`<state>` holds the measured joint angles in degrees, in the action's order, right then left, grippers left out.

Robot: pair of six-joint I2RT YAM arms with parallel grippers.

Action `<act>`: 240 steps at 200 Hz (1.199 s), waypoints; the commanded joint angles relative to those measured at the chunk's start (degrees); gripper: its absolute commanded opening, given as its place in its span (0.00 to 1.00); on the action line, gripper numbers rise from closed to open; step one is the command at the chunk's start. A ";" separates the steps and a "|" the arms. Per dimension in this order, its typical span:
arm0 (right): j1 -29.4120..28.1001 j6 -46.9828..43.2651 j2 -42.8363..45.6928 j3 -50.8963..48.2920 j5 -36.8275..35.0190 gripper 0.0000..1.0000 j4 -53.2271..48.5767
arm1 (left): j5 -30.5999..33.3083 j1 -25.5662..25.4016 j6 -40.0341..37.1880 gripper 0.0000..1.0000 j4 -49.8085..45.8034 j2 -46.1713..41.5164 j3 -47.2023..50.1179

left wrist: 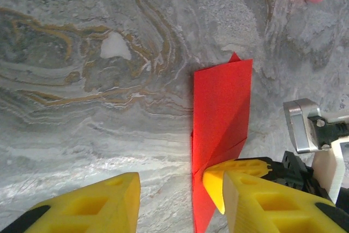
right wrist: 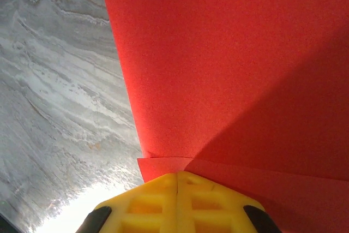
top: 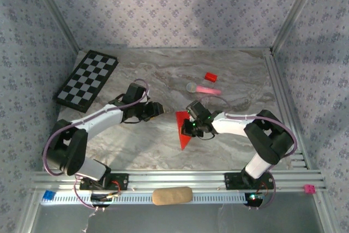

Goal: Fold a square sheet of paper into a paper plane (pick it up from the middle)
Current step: Fold the wing for the fifth time at the center of the table.

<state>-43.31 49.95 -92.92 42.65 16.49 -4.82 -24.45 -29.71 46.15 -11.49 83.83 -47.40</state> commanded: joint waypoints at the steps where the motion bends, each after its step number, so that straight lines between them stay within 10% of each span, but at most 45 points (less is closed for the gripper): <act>1: -0.67 4.60 -1.91 -1.17 -2.92 0.06 -0.15 | -2.80 -0.70 1.22 0.42 2.28 0.98 -1.84; 101: -2.72 7.42 7.49 -3.09 -10.64 0.10 2.67 | -6.33 -2.48 2.33 0.37 3.78 5.49 -5.82; 240: 13.56 1.31 19.68 -12.75 -3.04 0.27 2.10 | -7.89 -7.10 1.66 0.21 3.49 20.89 -15.53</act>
<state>-30.20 53.47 -73.52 29.80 11.46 -2.55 -32.14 -36.56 47.90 -7.84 102.35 -61.36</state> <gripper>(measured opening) 0.268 0.217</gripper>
